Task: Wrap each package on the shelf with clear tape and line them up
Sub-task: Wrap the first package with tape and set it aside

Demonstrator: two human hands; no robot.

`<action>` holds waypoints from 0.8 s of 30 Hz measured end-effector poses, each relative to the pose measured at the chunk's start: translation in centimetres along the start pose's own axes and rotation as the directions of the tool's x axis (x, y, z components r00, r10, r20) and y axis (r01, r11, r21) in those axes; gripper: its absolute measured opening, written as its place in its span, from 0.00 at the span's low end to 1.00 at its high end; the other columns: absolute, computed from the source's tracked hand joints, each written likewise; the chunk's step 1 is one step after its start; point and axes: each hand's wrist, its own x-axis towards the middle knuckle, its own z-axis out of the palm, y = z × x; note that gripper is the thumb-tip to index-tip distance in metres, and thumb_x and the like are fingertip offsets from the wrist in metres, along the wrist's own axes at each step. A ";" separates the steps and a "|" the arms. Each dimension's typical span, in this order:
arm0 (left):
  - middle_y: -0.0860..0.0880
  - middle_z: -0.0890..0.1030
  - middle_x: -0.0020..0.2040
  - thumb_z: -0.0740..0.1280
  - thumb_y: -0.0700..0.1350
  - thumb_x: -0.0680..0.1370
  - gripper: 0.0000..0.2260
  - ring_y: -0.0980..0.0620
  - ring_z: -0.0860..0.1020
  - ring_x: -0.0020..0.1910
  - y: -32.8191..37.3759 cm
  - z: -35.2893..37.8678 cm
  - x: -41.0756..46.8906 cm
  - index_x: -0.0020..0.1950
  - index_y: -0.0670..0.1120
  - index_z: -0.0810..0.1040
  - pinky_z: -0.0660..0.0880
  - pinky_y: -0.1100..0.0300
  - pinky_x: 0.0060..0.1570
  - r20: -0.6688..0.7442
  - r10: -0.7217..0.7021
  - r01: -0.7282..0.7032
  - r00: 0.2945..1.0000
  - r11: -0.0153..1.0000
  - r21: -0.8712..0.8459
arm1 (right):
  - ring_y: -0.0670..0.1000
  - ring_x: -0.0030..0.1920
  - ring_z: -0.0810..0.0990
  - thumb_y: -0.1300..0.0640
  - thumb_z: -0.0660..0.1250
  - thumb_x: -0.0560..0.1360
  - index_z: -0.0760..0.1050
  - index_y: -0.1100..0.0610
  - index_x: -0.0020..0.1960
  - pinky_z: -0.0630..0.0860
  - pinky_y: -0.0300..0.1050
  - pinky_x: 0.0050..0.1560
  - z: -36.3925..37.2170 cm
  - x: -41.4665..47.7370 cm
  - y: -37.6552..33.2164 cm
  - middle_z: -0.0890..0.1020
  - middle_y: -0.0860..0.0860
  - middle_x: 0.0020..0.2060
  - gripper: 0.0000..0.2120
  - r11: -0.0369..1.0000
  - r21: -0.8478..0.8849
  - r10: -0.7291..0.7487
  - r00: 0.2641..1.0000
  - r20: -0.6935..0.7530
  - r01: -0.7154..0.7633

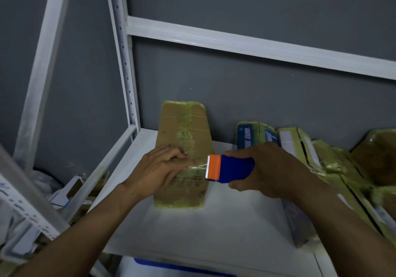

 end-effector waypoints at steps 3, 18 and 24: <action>0.55 0.78 0.55 0.59 0.56 0.84 0.16 0.53 0.77 0.54 0.1 -0.1 0.0 0.69 0.59 0.78 0.75 0.58 0.49 -0.001 -0.005 0.005 1.000 1.000 0.015 | 0.42 0.53 0.77 0.35 0.77 0.69 0.72 0.37 0.72 0.74 0.34 0.48 0.2 0.5 0.2 0.81 0.40 0.59 0.33 1.000 -0.028 -0.010 1.000 -0.001 0.010; 0.56 0.77 0.69 0.56 0.57 0.83 0.18 0.55 0.72 0.72 0.4 -1.9 -1.5 0.69 0.56 0.77 0.59 0.47 0.78 0.117 -0.128 0.125 0.985 0.992 0.035 | 0.42 0.56 0.79 0.39 0.80 0.67 0.75 0.39 0.71 0.81 0.45 0.55 2.0 2.2 -1.5 0.82 0.40 0.59 0.34 0.984 0.166 -0.067 0.997 0.029 0.062; 0.56 0.81 0.63 0.73 0.46 0.78 0.17 0.54 0.77 0.65 0.2 -1.1 -2.1 0.67 0.52 0.80 0.67 0.47 0.71 -0.037 -0.043 0.044 0.998 0.998 0.050 | 0.38 0.52 0.79 0.36 0.80 0.67 0.74 0.39 0.69 0.79 0.40 0.50 2.8 2.8 -1.7 0.80 0.35 0.51 0.33 0.985 0.161 -0.070 0.997 0.013 0.067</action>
